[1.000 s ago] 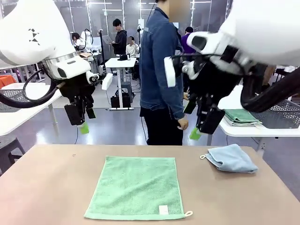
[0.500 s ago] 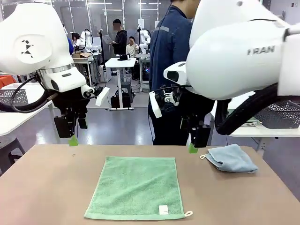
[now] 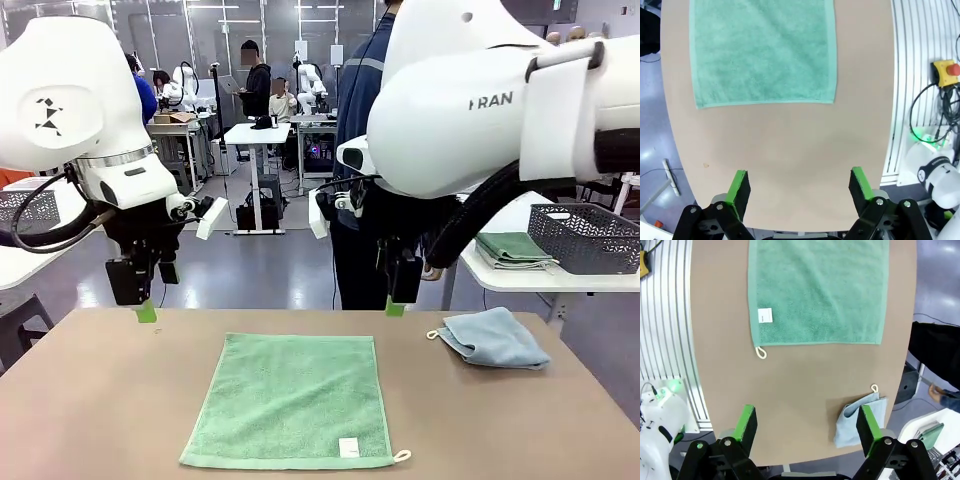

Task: Fold the towels and place them in the basket.
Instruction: When a person lays out a Towel with hook on the table, fold it in half twice.

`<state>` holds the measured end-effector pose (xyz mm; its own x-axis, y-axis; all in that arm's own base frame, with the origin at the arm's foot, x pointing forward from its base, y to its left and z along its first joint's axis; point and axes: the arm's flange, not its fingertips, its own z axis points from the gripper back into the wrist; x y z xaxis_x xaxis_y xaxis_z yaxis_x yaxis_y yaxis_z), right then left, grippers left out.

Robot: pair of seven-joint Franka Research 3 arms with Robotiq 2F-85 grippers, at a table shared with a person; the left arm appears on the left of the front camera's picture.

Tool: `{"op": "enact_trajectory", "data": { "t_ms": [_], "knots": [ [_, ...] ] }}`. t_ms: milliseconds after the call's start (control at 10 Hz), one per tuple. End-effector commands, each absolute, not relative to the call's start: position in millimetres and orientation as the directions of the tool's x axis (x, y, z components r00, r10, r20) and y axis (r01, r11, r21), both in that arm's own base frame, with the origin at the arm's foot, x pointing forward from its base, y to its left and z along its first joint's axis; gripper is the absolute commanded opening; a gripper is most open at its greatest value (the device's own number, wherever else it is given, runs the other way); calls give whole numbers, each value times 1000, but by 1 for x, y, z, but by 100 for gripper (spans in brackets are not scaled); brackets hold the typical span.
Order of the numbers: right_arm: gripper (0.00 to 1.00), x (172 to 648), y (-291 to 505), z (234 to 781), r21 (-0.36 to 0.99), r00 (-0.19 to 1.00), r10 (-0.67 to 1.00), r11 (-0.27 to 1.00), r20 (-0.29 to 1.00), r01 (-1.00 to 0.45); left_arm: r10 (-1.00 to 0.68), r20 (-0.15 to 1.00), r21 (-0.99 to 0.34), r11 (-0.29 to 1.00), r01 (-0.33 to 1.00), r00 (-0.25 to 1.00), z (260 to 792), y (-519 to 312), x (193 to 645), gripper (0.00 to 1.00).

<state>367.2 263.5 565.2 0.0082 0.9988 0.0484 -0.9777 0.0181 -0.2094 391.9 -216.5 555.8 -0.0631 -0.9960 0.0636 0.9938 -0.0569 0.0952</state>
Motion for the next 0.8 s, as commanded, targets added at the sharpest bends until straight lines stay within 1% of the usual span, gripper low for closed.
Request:
{"op": "enact_trajectory", "data": {
  "t_ms": [0, 100, 200, 300, 700],
  "knots": [
    [100, 372, 270, 564, -213, 46, 998, 52, 31, -976, -999, 36, 137, -28, 990, -34, 554, -215, 383, 100],
    [100, 373, 271, 563, -210, 49, 998, 55, 31, -976, -999, 33, 136, -26, 990, -30, 554, -214, 382, 100],
    [100, 375, 271, 563, -208, 66, 997, 70, 27, -976, -996, 60, 101, -53, 994, -59, 557, -216, 390, 100],
    [100, 372, 266, 561, -201, 23, 999, 32, 46, -979, -996, 60, 101, -53, 994, -59, 557, -216, 390, 100],
    [100, 372, 266, 561, -201, 23, 999, 32, 46, -979, -996, 60, 101, -53, 994, -59, 557, -216, 390, 100]
  ]
}}
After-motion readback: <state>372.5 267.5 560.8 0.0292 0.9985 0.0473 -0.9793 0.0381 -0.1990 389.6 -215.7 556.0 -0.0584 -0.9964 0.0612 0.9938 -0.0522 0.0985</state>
